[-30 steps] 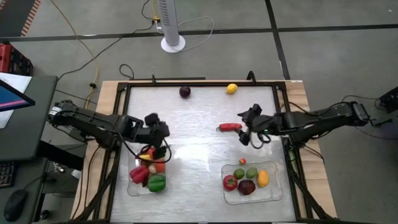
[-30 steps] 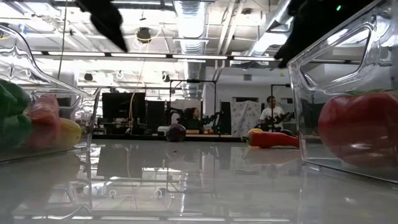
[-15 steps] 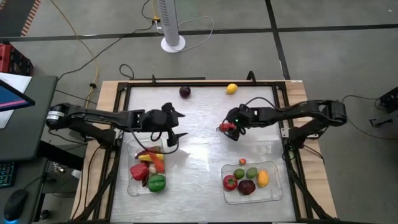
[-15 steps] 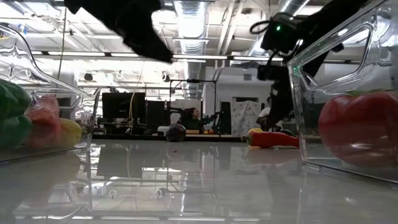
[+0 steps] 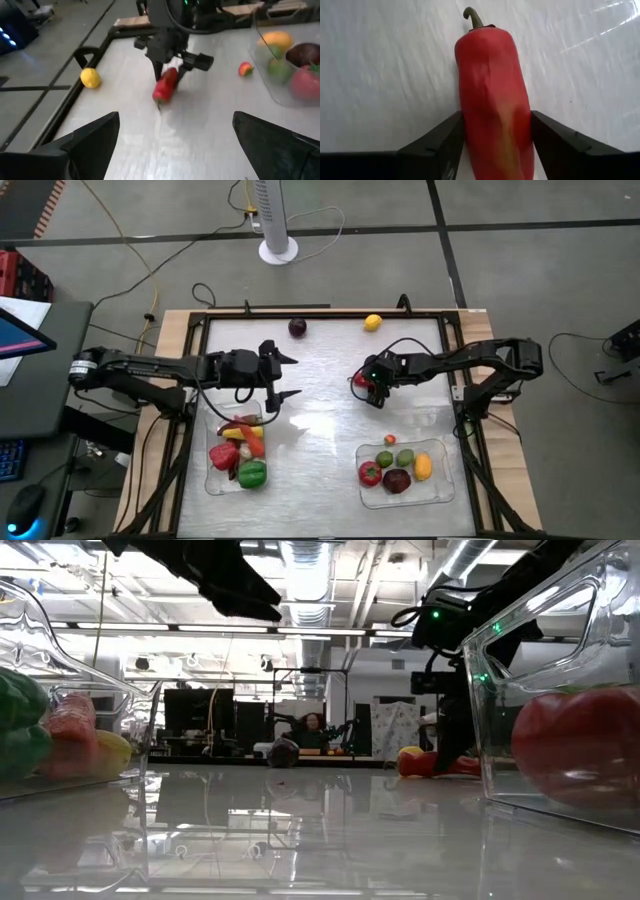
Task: Sort produce into baskets
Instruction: Put the red chili pepper into the left transparent bin
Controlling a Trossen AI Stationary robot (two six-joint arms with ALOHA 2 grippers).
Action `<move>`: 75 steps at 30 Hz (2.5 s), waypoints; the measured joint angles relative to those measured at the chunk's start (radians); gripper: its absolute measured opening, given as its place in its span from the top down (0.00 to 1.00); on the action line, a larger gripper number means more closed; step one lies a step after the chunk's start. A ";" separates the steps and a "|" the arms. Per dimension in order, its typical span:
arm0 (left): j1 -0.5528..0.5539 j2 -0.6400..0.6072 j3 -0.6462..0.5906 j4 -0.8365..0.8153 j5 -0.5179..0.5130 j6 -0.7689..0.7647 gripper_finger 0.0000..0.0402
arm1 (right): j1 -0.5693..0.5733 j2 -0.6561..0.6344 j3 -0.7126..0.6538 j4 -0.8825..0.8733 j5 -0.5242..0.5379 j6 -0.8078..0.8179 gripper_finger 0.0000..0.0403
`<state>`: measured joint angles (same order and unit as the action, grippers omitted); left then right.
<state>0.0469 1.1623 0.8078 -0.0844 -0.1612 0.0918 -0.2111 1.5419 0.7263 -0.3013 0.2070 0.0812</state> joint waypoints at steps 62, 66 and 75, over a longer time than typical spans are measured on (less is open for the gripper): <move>0.006 0.306 0.189 -0.172 0.071 -0.040 0.62 | 0.340 -0.065 0.243 0.201 0.103 -0.092 0.24; 0.005 0.223 0.310 -0.599 0.205 -0.071 0.62 | 0.343 -0.158 0.286 0.109 0.174 -0.113 0.21; -0.143 0.060 0.387 -1.088 0.337 -0.433 0.62 | 0.343 -0.335 0.235 0.041 0.269 -0.081 0.21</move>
<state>-0.0965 1.2224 1.1946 -1.1725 0.1754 -0.3412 0.1315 1.2066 0.9618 -0.2603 0.4755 -0.0001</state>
